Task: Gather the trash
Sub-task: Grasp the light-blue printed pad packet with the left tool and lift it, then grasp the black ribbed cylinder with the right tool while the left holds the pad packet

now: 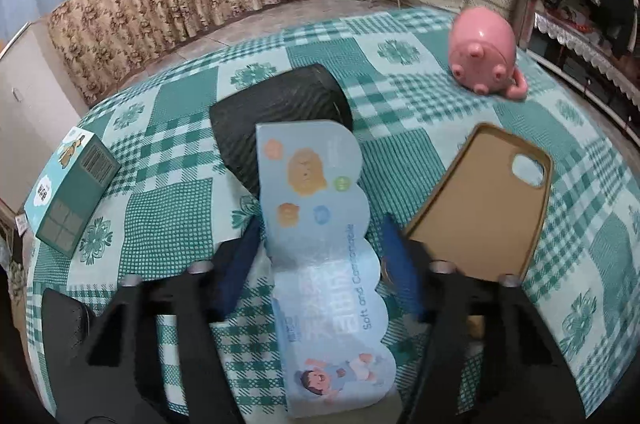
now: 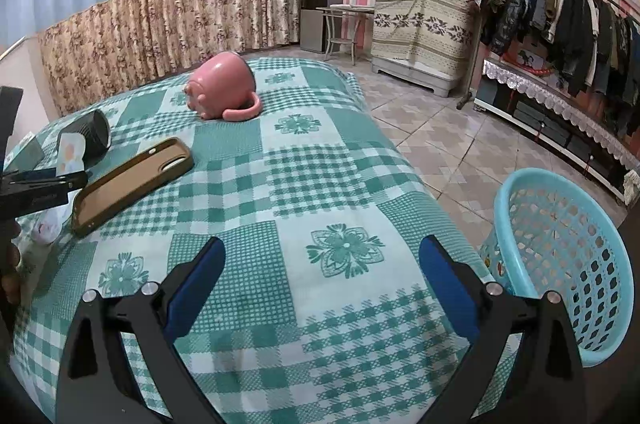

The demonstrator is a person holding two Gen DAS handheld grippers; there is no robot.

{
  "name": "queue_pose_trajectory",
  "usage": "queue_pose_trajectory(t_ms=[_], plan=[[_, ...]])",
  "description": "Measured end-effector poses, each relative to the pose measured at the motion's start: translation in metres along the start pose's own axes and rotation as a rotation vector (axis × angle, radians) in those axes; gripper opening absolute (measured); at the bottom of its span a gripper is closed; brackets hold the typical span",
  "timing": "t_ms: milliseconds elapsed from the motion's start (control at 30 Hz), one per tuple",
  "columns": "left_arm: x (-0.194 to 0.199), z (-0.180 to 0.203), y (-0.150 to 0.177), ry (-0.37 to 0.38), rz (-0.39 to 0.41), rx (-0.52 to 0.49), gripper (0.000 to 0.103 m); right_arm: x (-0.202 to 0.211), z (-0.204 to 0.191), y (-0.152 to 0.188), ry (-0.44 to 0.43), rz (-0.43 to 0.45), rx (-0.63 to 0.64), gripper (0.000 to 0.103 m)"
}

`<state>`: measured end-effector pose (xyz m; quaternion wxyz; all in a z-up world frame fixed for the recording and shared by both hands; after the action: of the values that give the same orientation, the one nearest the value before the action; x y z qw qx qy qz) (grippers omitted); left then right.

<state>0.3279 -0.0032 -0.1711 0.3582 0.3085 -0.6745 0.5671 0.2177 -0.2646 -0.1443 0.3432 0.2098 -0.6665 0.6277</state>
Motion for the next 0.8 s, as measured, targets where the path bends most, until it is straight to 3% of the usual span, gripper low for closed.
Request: queue_pose_trajectory(t_ms=[400, 633, 800], plan=[[0.033, -0.013, 0.008, -0.006, 0.061, 0.013, 0.052, 0.0, -0.002, 0.001, 0.012, -0.008, 0.018, 0.095], [0.072, -0.045, -0.002, -0.02, 0.141, 0.047, 0.051, 0.002, -0.019, -0.008, 0.02, 0.005, 0.064, 0.095], [0.074, -0.076, -0.006, -0.067, 0.154, 0.086, 0.051, 0.002, -0.048, -0.024, -0.019, 0.01, 0.079, 0.095]])
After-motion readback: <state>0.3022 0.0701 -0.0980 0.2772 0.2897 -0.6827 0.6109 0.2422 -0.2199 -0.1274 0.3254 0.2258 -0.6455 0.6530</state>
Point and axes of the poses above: each gripper's, at about its wrist camera, not at the fingertips, and x roughly against the way its jaws point, z to its right, y to its underside, the point moved 6 cm from there along -x, roughly the way its jaws point, and after that the axes turned 7 degrees about -z, right-handed, at the moved point
